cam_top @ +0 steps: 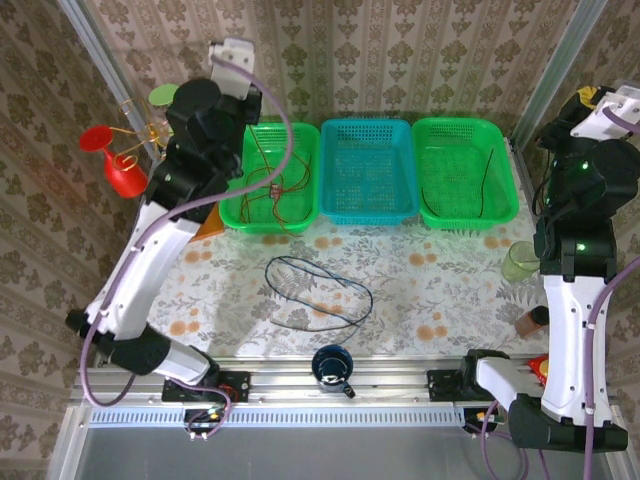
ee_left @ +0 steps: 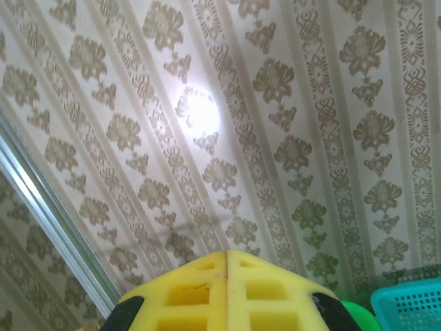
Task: Untangle the cables
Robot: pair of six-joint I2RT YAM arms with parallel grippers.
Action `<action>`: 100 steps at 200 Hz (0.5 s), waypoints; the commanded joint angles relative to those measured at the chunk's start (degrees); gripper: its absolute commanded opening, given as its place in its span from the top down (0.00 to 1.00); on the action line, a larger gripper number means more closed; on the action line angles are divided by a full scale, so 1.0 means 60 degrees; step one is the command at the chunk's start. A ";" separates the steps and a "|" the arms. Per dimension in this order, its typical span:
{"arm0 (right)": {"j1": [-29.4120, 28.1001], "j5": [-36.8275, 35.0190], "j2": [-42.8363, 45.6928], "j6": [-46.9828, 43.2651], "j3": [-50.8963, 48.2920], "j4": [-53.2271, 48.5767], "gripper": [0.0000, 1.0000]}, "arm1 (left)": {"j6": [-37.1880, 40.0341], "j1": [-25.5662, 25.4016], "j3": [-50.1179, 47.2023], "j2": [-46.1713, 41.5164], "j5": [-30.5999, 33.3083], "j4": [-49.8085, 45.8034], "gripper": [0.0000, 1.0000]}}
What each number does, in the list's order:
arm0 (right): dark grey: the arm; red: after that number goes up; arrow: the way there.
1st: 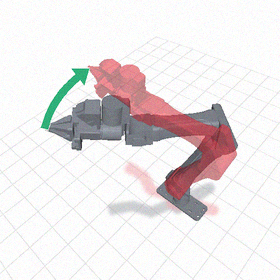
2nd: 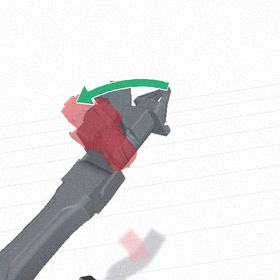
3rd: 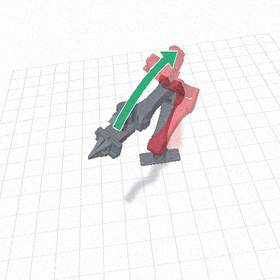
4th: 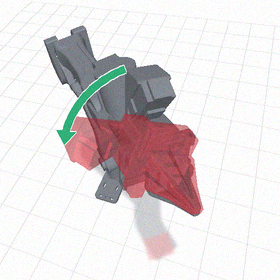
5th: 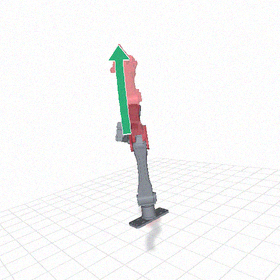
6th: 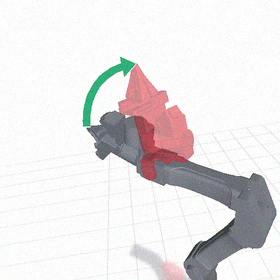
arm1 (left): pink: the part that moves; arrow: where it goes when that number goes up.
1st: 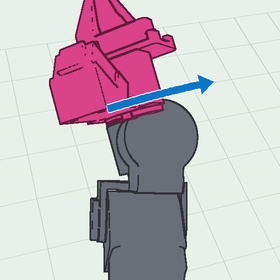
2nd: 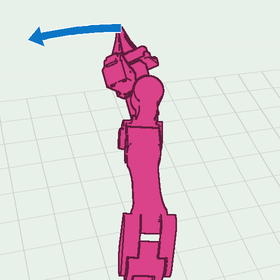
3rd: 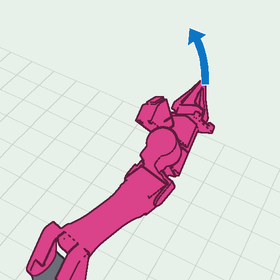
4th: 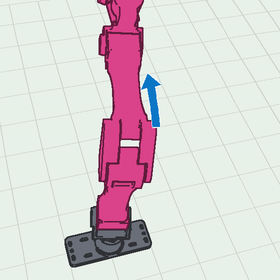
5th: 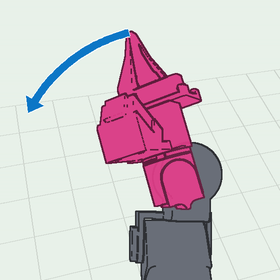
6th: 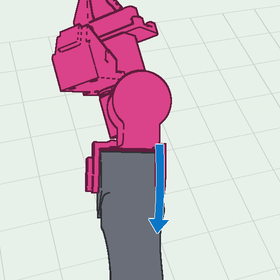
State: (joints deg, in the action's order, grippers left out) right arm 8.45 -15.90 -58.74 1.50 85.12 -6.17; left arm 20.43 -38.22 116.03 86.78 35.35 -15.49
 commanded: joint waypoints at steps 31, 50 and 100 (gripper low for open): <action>-0.0038 -0.0264 -0.0475 0.0133 0.0673 0.0239 1.00 | 0.2179 0.0129 0.5381 0.3015 -0.0680 -0.1055 1.00; -0.0031 -0.0238 -0.0649 0.0190 0.0699 0.0239 1.00 | 0.2937 0.0129 0.7143 0.4041 -0.0546 -0.1027 1.00; -0.0031 -0.0173 -0.0927 -0.0179 0.0931 0.0173 1.00 | 0.3349 0.0549 0.6297 0.3833 -0.1010 0.0634 1.00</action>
State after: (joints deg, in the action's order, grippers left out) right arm 8.45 -16.23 -64.55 1.72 88.36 -6.22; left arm 37.26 -36.60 155.76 111.63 31.53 -18.20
